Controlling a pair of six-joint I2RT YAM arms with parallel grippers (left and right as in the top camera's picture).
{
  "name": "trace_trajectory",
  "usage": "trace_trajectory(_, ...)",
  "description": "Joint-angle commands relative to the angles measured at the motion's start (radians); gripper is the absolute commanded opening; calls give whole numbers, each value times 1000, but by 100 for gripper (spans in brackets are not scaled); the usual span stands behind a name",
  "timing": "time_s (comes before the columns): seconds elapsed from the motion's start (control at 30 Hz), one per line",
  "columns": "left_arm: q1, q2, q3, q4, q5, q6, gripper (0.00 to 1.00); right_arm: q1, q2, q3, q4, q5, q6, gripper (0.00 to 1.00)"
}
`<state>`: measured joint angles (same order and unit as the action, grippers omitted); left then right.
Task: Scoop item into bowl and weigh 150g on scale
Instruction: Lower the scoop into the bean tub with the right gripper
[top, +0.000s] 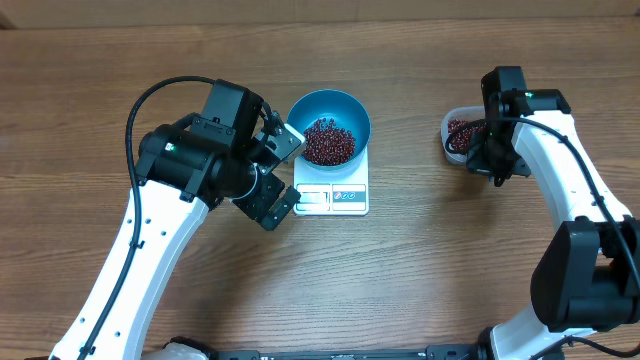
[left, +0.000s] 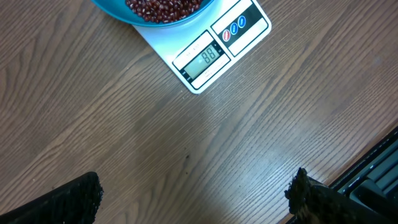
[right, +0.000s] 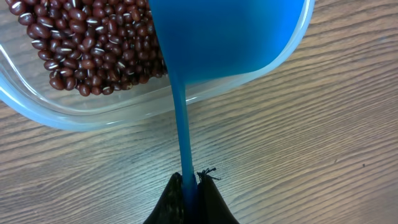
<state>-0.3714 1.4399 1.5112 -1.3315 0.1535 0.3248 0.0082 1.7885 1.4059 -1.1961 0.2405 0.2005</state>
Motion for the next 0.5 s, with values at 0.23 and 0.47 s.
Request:
trace_trajectory(0.23, 5, -13, -3, 1, 16, 23, 99, 6, 3, 2, 14, -102, -27, 4)
trace_trajectory(0.47, 5, -13, -3, 1, 15, 23, 100, 50, 3, 2, 35, -112, -27, 4)
